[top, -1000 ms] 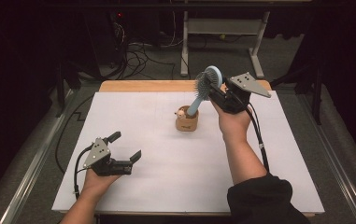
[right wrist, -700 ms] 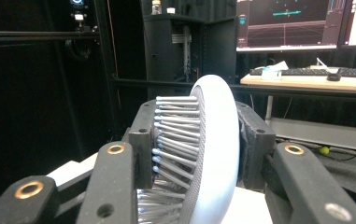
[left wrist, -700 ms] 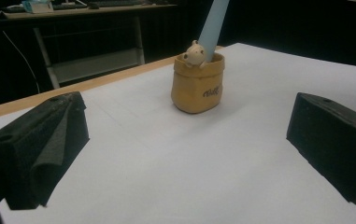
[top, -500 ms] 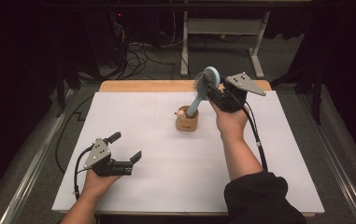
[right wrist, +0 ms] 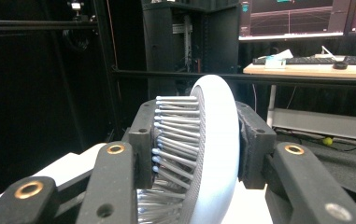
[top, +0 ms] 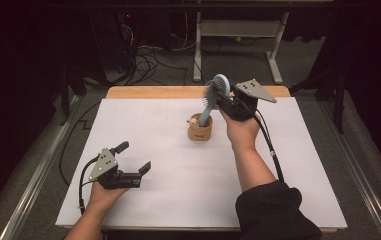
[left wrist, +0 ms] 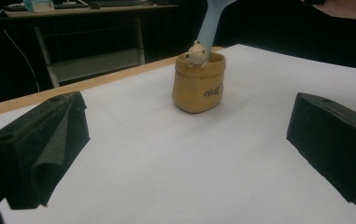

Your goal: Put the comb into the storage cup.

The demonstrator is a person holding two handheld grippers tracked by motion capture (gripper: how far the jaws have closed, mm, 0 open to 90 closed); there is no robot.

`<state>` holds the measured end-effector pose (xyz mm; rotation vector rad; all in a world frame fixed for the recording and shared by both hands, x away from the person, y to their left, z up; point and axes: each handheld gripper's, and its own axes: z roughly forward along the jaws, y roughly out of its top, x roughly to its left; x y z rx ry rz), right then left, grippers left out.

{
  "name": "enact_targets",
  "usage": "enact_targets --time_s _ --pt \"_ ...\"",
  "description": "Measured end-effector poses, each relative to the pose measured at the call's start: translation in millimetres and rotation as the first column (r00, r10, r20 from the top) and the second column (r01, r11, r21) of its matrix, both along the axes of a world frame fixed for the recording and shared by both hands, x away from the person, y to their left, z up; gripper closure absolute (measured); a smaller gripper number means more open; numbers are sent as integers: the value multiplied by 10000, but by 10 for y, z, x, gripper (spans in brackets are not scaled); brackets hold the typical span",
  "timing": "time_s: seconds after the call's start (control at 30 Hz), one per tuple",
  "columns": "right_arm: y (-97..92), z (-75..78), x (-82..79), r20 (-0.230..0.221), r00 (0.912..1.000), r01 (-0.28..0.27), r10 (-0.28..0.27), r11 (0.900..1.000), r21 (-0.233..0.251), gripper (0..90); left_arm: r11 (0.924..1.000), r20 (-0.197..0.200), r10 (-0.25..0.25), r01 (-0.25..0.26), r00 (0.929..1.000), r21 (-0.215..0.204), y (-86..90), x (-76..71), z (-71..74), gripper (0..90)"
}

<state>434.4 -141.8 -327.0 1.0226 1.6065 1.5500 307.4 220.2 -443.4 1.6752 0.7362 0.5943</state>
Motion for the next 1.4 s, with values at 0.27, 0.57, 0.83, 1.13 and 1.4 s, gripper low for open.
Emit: enact_targets --time_s 0.27,0.57,0.83,1.13,1.4 --pt "46 -56 28 -99 9999 -60 60 10000 -50 593 10000 40 -3 3 10000 8 -1 -1 1 3" --pt "119 -132 52 -256 9995 -179 177 9998 -72 592 10000 65 25 -25 10000 -51 8 -4 2 3" --pt "160 -176 78 -339 9993 -188 186 9998 -53 591 10000 57 19 -19 10000 -36 10 -3 -2 3" --pt "193 -222 104 -469 9987 -187 186 9998 -3 590 10000 52 21 -21 10000 -13 10 -2 -6 3" --pt "222 -256 112 -507 9984 -236 232 9997 -72 589 10000 51 32 -32 10000 -29 16 -1 -5 3"
